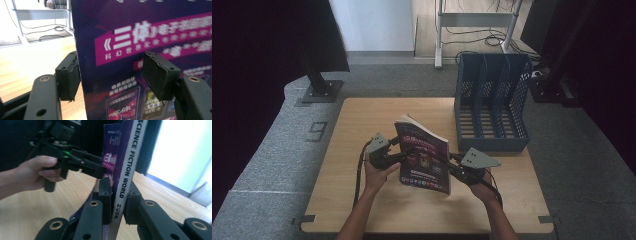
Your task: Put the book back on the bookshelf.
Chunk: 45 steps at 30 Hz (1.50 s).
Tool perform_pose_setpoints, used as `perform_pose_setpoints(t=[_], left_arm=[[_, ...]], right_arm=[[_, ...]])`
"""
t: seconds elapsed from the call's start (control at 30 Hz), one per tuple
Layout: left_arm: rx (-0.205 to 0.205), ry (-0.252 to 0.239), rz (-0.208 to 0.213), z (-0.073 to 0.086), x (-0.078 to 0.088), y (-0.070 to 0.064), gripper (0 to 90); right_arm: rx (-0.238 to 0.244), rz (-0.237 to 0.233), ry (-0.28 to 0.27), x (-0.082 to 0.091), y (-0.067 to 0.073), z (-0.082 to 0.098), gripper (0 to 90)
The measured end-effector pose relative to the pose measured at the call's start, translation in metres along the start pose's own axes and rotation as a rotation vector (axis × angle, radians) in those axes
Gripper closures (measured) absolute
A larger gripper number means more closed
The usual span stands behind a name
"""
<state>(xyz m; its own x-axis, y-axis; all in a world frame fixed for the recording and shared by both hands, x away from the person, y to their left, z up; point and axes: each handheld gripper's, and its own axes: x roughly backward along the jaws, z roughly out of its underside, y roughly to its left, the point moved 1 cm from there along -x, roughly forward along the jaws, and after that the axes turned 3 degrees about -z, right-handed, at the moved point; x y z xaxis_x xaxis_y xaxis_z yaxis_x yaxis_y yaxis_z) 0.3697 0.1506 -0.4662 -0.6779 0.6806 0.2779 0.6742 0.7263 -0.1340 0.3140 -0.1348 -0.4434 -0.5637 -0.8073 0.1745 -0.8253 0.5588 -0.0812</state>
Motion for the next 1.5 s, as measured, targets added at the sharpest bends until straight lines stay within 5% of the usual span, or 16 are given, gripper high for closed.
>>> perform_pose_setpoints(t=[0.77,1.13,1.5], left_arm=[[0.015,-0.028,0.070,-0.010,0.005,0.000,26.7],[0.007,-0.047,0.076,-0.010,0.007,0.001,27.1],[-0.001,-0.061,0.111,-0.015,0.008,-0.002,24.3]], right_arm=[[-0.029,-0.095,-0.003,0.003,0.000,-0.003,75.5],[0.023,-0.085,0.022,0.000,0.003,-0.008,79.4],[0.021,-0.121,0.007,0.006,0.001,-0.005,78.3]])
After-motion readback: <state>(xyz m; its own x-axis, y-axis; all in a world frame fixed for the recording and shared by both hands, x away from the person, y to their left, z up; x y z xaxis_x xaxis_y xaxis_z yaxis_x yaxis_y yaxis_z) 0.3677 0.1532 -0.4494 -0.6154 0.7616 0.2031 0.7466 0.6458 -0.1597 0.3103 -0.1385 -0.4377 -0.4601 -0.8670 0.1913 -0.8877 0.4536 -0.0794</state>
